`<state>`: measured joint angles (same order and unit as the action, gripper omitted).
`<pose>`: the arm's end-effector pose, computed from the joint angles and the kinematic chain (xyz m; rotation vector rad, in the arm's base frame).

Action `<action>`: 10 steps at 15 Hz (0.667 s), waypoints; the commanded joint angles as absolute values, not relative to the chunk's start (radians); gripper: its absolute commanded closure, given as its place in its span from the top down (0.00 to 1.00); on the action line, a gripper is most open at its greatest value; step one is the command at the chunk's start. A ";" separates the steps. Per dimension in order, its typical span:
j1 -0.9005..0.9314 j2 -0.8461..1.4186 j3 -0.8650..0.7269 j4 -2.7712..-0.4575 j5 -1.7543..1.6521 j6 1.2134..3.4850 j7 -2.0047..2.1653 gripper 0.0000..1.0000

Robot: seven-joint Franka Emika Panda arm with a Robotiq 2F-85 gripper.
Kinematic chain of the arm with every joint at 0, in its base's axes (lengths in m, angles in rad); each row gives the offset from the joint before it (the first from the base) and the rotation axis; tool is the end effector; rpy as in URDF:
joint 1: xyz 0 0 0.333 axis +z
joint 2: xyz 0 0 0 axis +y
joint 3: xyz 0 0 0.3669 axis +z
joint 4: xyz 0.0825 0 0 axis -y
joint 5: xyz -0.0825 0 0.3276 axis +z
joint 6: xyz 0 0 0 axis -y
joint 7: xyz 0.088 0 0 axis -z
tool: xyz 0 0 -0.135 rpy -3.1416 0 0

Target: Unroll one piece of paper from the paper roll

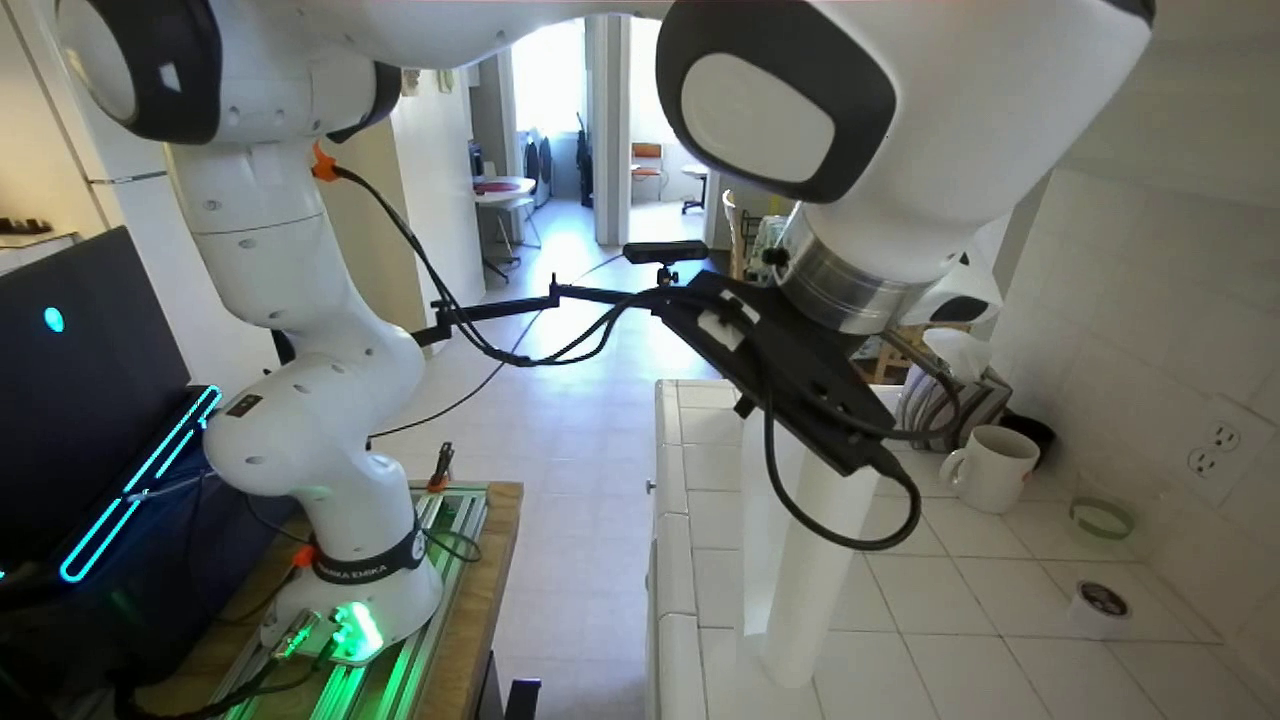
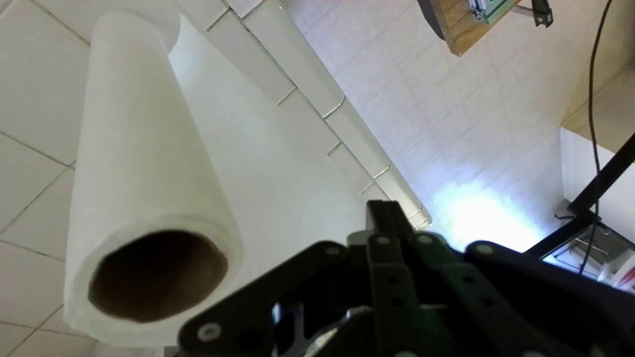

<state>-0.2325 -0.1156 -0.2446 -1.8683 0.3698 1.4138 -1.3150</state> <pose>0.3924 -0.1500 0.5820 -2.3969 -1.0688 -0.1339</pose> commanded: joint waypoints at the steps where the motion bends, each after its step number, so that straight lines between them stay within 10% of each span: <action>1: -0.209 -0.140 -0.236 -1.885 0.363 1.455 -1.273 0.00; 10: -0.194 -0.114 -0.244 -1.863 0.428 1.562 -1.327 0.00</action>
<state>-0.2020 -0.1168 -0.2353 -1.8680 0.3883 1.5247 -1.3038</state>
